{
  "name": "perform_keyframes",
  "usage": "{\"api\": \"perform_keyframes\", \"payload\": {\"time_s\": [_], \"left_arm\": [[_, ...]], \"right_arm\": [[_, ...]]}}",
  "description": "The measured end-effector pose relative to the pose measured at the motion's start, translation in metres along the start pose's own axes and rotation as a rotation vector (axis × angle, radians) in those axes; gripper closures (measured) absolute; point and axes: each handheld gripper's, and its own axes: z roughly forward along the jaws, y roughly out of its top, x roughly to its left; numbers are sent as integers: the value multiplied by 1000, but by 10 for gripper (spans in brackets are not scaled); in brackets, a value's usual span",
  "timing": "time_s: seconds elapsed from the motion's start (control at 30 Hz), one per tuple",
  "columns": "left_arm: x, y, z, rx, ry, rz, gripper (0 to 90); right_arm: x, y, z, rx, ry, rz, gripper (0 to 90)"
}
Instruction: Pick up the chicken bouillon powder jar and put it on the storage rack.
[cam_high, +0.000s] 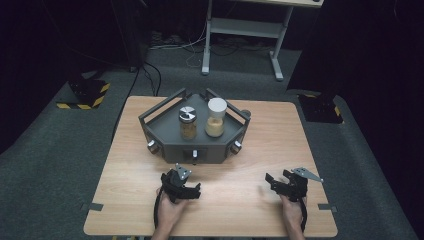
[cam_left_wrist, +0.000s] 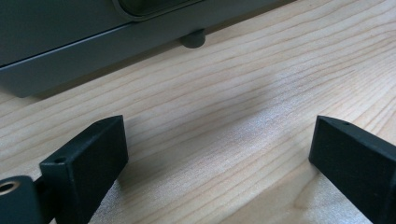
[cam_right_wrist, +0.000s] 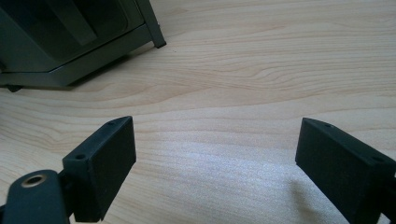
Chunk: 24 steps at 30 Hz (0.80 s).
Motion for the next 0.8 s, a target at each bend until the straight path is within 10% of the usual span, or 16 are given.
{"api": "perform_keyframes", "payload": {"time_s": [0.8], "left_arm": [[5,-1,0,-3,-25,-5,30]], "right_arm": [[-12,4,2,25,44,39,99]]}}
